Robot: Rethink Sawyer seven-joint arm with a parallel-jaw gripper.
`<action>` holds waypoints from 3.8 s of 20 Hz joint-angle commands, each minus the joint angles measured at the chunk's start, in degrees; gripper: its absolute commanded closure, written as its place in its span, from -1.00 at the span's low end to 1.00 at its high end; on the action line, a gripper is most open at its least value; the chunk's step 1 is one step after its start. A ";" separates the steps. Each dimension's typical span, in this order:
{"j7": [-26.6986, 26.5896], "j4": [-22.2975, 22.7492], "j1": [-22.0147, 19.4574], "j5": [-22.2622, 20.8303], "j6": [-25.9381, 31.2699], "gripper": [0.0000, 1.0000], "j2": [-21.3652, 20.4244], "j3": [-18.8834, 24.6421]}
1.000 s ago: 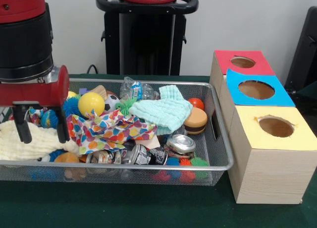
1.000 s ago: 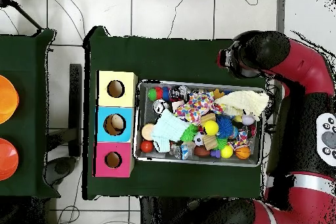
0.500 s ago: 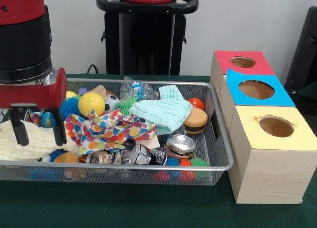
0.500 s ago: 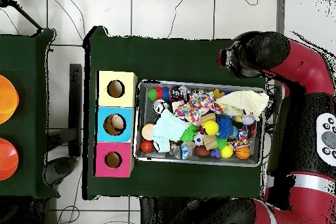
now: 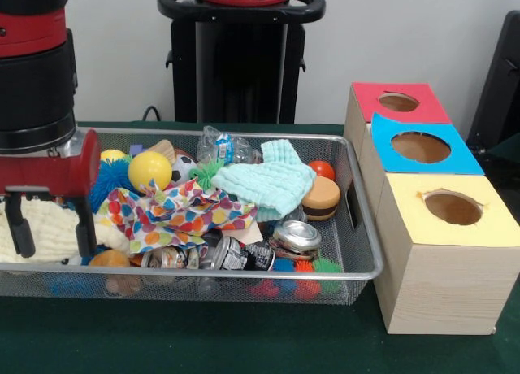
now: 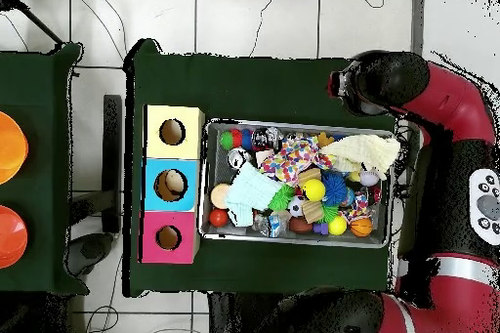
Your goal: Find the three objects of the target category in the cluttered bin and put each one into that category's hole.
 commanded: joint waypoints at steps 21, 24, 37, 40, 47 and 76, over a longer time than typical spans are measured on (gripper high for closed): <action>-7.88 5.74 -1.54 -2.14 -1.68 -1.00 1.22 4.89; -8.10 5.30 -1.56 -2.17 -1.35 -1.00 1.38 4.94; -6.98 9.70 -1.55 -1.11 1.22 -1.00 -4.43 3.78; -6.54 11.78 -1.60 -0.74 1.91 -1.00 -6.91 3.39; -6.38 13.48 -2.15 -1.13 0.56 -1.00 -7.95 3.81; -4.36 23.27 -4.45 -2.11 -5.14 -1.00 -12.96 4.14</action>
